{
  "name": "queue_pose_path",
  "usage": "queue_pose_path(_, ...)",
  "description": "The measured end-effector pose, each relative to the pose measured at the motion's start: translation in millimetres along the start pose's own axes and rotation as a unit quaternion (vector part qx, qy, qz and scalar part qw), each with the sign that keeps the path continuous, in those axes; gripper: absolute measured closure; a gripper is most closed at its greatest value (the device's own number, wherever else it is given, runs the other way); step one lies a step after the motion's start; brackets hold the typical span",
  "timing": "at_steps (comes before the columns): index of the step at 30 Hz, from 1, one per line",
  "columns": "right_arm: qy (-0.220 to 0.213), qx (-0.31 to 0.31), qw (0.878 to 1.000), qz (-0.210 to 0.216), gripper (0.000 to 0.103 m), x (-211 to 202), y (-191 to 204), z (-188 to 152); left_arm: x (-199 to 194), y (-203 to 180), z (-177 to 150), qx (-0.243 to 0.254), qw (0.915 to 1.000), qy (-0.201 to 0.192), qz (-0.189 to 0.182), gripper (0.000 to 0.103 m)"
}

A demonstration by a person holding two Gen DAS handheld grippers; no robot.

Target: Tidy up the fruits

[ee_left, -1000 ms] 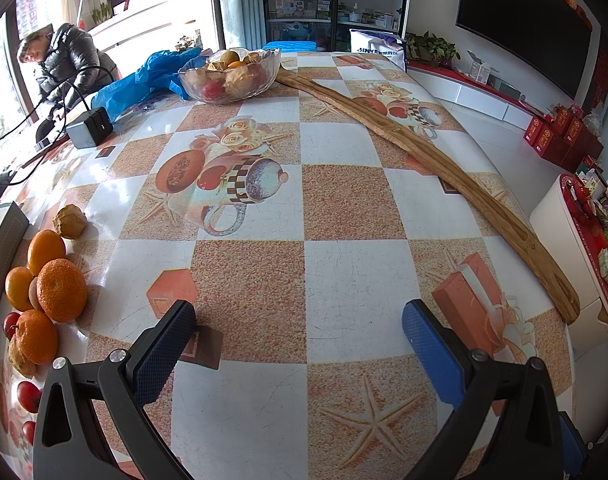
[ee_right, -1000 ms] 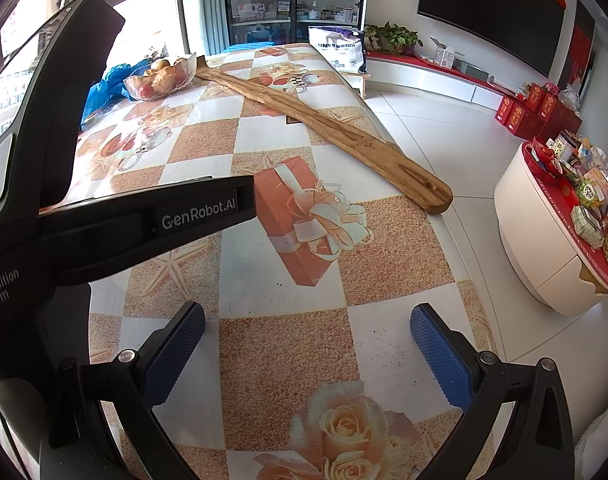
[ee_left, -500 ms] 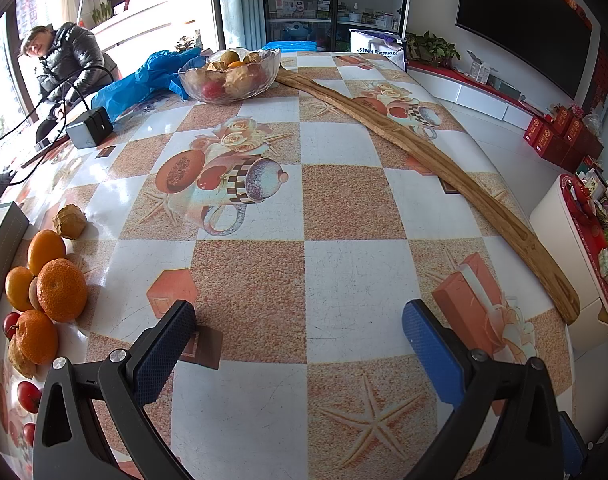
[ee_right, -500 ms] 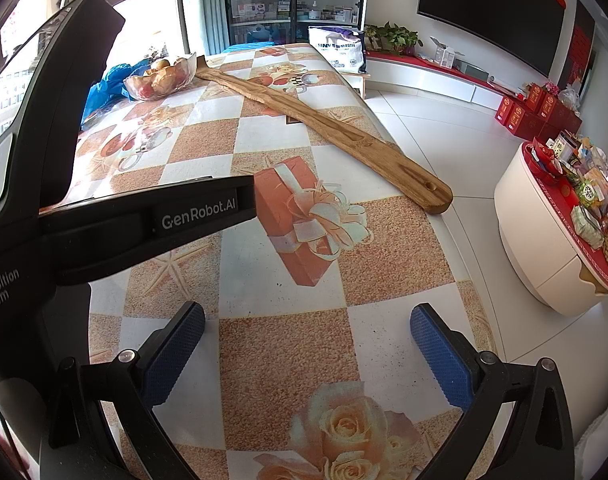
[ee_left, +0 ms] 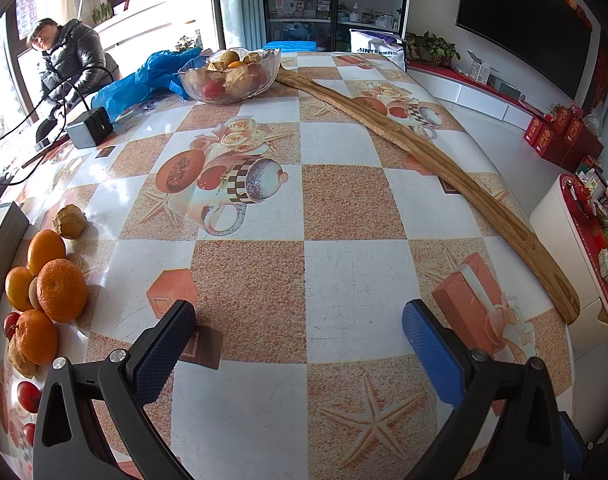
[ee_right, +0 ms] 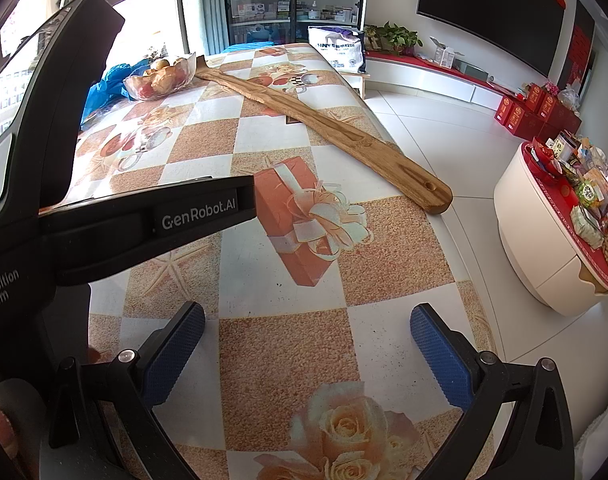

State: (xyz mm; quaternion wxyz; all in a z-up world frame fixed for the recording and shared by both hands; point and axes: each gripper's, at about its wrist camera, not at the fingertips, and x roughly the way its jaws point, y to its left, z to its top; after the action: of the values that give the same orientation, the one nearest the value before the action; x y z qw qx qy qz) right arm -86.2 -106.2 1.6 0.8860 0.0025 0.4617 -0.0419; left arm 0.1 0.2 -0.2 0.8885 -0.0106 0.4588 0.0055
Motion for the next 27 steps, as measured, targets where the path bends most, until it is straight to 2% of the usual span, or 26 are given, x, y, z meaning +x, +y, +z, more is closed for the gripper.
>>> queue_pose_path(7,0.0,-0.001,1.0,0.0,0.0,-1,0,0,0,1,1,0.013,0.9999,0.001,-0.007,0.0)
queue_pose_path(9,0.0,0.0,1.0,0.001,0.0,-1,-2,-1,-4,7,5,0.019,0.9998,0.001,0.001,0.0)
queue_pose_path(13,0.0,0.0,1.0,0.001,0.0,-1,-1,-1,-54,29,-4,0.023,0.9981,-0.058,0.003,0.0)
queue_pose_path(15,0.0,0.0,1.0,0.001,0.0,-1,-1,-1,-83,40,-9,0.045,0.9953,-0.083,0.021,0.0)
queue_pose_path(17,0.0,0.0,1.0,0.001,0.0,-1,-1,-1,-106,56,-21,0.047,0.9931,-0.1,0.039,0.0)
queue_pose_path(19,0.001,-0.001,1.0,0.001,0.0,-1,-1,-1,-117,79,-34,0.029,0.9955,-0.082,0.036,0.0)
queue_pose_path(20,0.002,-0.002,1.0,0.001,0.0,-1,-1,-1,-117,95,-45,0.013,0.9975,-0.067,0.016,0.0)
queue_pose_path(21,0.004,-0.004,1.0,0.001,0.0,-1,-1,-1,-120,108,-53,0.008,0.9981,-0.059,0.017,0.0)
queue_pose_path(23,0.011,-0.009,1.0,-0.002,0.0,-1,1,1,-112,138,-80,-0.036,0.9985,-0.041,-0.001,0.0)
queue_pose_path(25,0.029,-0.007,1.0,-0.006,0.0,0,3,4,-111,163,-99,-0.058,0.9977,-0.034,-0.006,0.0)
queue_pose_path(27,0.046,-0.009,0.999,0.017,0.0,-2,10,7,-111,183,-113,-0.069,0.9971,-0.032,-0.006,0.0)
